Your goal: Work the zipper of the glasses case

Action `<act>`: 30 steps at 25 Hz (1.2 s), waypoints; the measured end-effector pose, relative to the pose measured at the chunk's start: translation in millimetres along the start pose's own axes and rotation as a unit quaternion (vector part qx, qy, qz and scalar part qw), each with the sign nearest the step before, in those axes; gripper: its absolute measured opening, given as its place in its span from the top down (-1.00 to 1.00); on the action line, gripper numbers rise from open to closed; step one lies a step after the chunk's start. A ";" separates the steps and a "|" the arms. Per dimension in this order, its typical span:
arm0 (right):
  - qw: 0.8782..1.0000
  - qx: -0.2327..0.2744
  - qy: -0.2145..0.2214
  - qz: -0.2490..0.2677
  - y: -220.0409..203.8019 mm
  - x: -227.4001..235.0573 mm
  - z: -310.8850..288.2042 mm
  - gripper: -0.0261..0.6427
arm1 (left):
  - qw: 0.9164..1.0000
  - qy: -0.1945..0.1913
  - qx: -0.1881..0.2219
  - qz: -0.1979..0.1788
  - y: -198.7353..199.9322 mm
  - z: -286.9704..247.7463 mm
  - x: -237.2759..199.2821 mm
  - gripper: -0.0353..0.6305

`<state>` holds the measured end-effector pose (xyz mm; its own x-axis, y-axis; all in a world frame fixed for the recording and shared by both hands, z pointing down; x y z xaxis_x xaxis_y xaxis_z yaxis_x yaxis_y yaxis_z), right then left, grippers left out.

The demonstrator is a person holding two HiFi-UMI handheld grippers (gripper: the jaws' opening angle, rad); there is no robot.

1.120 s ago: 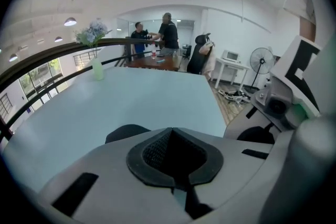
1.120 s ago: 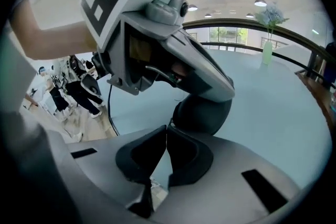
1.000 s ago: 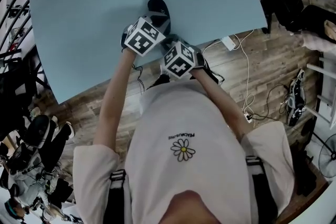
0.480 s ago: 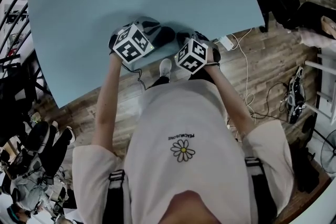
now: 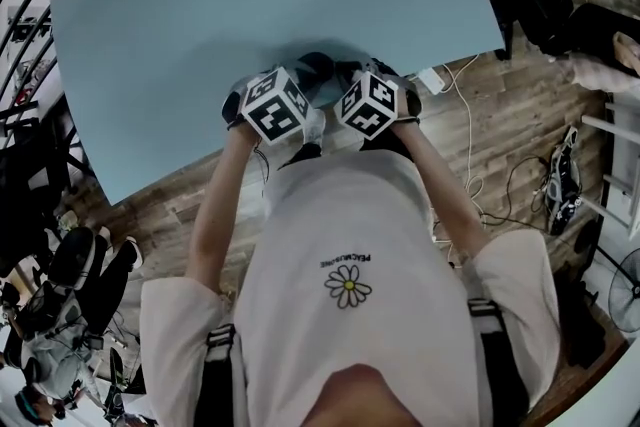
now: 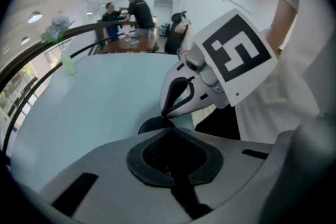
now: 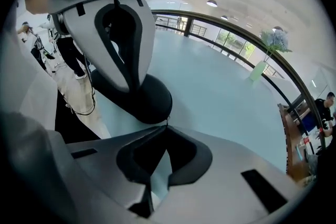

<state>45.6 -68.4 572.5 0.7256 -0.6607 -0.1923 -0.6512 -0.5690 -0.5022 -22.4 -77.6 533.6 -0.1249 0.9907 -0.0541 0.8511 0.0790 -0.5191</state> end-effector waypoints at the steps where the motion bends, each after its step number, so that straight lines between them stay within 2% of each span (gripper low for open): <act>1: 1.000 0.000 0.007 0.000 -1.3 0.1 0.0 0.90 | 1.000 0.012 0.002 0.013 0.0 -0.8 -2.2 0.85; 4: 0.999 0.002 0.038 -0.010 -6.3 -4.6 3.9 0.90 | 0.999 0.039 0.005 0.021 -2.2 -1.6 -6.5 0.85; 13: 0.993 0.021 0.079 -0.088 -6.5 -26.3 13.5 0.90 | 0.997 0.047 0.038 0.054 -4.1 -2.5 -8.9 0.85; 23: 0.992 0.024 0.074 -0.097 -6.2 -34.4 5.7 0.90 | 0.996 0.057 0.040 0.049 -6.1 -5.6 -8.9 0.85; 30: 0.990 0.033 0.087 -0.109 -8.5 -25.7 5.4 0.89 | 0.995 0.059 0.039 0.065 -4.4 -5.5 -12.5 0.85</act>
<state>33.7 -43.9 577.2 0.7943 -0.6034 0.0711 -0.4633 -0.6772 -0.5717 -21.8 -89.7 541.2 0.0493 0.9984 -0.0270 0.8128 -0.0558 -0.5798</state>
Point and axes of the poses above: the fingertips, and each gripper's own axes: z backward along the fingers, x to its right, y out of its top, the point moved 5 cm from there along z, backward along the fingers, and after that the axes turned 1 degree about -z, right-handed, at the moved point
